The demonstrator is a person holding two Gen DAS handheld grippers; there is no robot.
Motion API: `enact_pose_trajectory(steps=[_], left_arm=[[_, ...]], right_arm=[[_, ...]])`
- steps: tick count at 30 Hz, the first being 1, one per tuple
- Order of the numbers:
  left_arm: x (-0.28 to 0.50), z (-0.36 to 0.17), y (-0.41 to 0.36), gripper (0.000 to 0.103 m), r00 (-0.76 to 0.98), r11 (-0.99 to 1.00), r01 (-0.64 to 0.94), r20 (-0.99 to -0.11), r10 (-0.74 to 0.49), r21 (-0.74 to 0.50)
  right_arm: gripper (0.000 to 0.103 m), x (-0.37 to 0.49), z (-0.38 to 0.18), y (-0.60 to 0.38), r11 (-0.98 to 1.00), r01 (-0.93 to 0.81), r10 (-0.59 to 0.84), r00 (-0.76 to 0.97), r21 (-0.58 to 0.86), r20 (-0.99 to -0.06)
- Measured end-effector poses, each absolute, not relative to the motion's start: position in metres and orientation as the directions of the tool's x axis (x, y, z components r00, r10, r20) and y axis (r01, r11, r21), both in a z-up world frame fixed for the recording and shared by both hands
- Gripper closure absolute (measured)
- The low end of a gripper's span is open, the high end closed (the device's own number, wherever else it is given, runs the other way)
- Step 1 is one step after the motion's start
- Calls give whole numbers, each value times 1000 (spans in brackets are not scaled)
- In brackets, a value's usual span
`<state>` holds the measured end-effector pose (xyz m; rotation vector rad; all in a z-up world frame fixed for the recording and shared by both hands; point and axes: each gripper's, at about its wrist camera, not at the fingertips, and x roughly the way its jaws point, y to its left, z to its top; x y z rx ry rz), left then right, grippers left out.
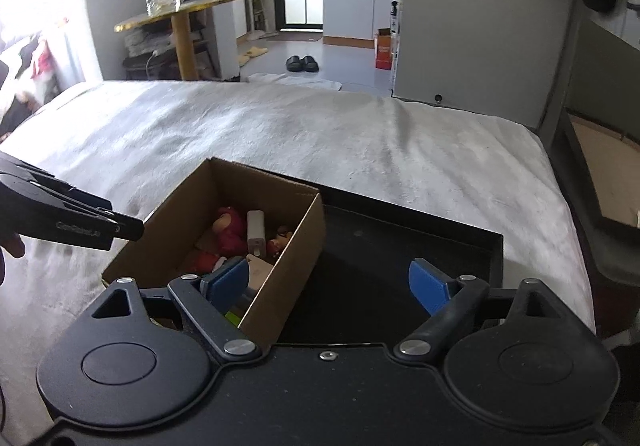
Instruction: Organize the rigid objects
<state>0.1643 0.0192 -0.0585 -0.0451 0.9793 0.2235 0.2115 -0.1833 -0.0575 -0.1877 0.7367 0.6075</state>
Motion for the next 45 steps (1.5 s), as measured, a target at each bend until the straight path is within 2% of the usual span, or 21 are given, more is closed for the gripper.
enact_pose_trajectory(steps=[6, 11, 20, 25, 29, 36, 40, 45], left_arm=[[145, -32, 8, 51, 611, 990, -139, -784, 114, 36], [131, -21, 7, 50, 638, 994, -113, -767, 64, -11], [100, -4, 14, 50, 691, 995, -96, -721, 49, -25], [93, -1, 22, 50, 709, 996, -82, -705, 26, -47], [91, -5, 26, 49, 718, 998, -55, -696, 11, -40], [82, -13, 32, 35, 735, 998, -6, -677, -38, -63], [73, -10, 36, 25, 754, 998, -15, -656, -31, -65], [52, -2, 38, 18, 769, 997, 18, -637, -62, -75]], right_arm=[[16, 203, -42, -197, 824, -563, 463, 597, 69, -655], [16, 194, -26, -212, 831, -550, 470, 610, 86, -638], [15, 177, -9, -239, 859, -499, 452, 639, 112, -623], [8, 172, -4, -248, 872, -471, 445, 654, 132, -611], [8, 172, -5, -252, 879, -458, 439, 669, 133, -599], [8, 168, -8, -264, 899, -408, 418, 685, 160, -597], [0, 158, -4, -271, 909, -376, 408, 704, 181, -582], [0, 140, 5, -275, 900, -376, 431, 708, 219, -559]])
